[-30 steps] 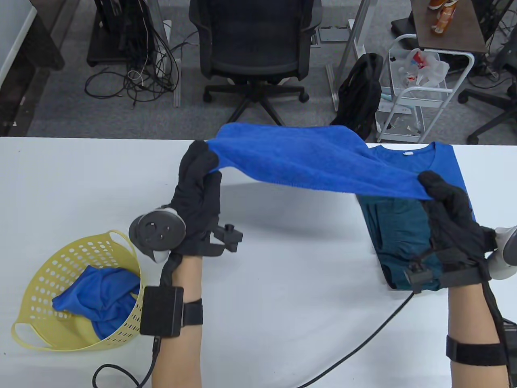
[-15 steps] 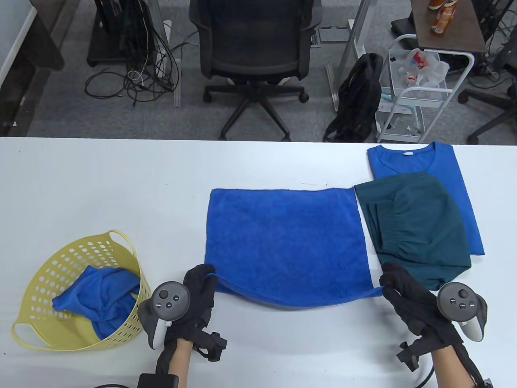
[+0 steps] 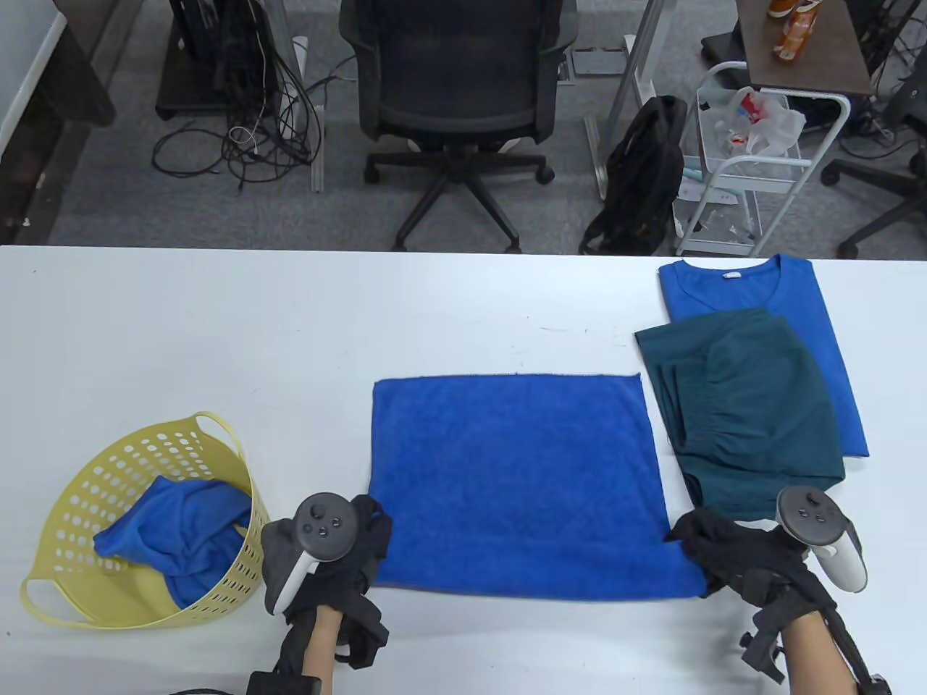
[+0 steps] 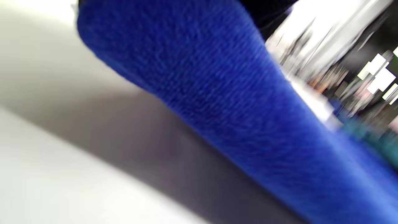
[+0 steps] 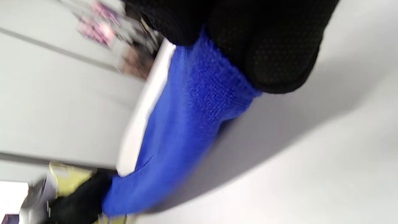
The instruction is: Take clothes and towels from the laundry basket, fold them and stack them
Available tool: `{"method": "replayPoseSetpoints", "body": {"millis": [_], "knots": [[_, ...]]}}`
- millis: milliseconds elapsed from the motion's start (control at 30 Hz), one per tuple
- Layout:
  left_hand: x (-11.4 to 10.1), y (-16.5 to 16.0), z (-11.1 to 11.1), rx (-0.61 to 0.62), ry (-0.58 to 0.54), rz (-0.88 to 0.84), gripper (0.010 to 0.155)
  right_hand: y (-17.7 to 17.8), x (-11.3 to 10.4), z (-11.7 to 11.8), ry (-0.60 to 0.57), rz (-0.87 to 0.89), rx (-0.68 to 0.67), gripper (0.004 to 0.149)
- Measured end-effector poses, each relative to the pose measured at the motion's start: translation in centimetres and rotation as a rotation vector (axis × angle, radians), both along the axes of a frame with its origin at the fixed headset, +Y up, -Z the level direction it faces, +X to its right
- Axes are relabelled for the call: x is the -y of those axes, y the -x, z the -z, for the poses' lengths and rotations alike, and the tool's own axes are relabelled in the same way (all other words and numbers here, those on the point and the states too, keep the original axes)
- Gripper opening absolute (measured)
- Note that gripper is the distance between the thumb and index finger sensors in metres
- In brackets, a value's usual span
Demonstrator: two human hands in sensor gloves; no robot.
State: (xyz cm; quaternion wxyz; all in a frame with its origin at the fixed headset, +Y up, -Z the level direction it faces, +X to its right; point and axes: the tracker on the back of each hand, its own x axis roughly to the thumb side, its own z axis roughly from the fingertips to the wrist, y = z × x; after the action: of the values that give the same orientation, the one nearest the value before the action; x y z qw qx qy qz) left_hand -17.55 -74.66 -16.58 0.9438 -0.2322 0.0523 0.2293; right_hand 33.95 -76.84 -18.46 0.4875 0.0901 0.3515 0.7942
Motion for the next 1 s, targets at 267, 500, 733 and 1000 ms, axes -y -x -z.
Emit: {"method": "replayPoseSetpoints", "body": {"millis": [267,500,733,1000], "knots": [[-4.1,-1.4,-1.5,-0.012,-0.092,0.311,0.046,2.1,-5.6,-1.9,-0.342,-0.486,0.051,0.042],[-6.4,-3.8,0.4,-0.046,-0.11,0.531,0.047,6.4,-8.4,-0.2,-0.541,-0.945,0.05,0.041],[-5.7,-5.3,5.8,-0.083,0.01,0.716,0.047,11.0,-8.0,6.3,-0.571,-1.277,-0.034,0.041],[-1.7,-4.3,11.3,-0.087,0.115,0.742,0.048,13.6,-3.0,12.2,-0.526,-1.425,-0.127,0.04]]}}
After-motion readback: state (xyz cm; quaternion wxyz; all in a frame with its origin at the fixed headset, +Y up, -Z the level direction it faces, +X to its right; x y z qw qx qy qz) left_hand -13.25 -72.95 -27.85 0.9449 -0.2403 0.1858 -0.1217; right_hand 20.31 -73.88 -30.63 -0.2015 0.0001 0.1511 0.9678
